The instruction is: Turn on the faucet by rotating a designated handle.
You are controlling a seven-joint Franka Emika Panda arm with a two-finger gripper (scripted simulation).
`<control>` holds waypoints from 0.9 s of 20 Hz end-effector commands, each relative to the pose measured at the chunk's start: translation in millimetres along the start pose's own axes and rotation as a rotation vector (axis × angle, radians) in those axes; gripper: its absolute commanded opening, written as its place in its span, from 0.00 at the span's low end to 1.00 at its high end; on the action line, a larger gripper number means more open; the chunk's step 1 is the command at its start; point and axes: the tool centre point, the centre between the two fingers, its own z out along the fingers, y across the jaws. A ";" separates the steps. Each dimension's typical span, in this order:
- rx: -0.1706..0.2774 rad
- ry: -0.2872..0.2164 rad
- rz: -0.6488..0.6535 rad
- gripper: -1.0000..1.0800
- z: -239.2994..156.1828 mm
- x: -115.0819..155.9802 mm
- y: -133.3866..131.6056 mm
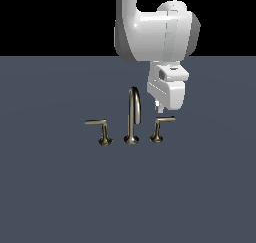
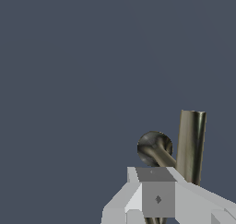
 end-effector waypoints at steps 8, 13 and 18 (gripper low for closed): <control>0.002 0.003 0.104 0.00 24.2 25.7 -7.4; 0.002 0.002 0.105 0.00 23.8 25.8 -7.5; 0.002 0.002 0.104 0.00 23.7 25.6 -7.5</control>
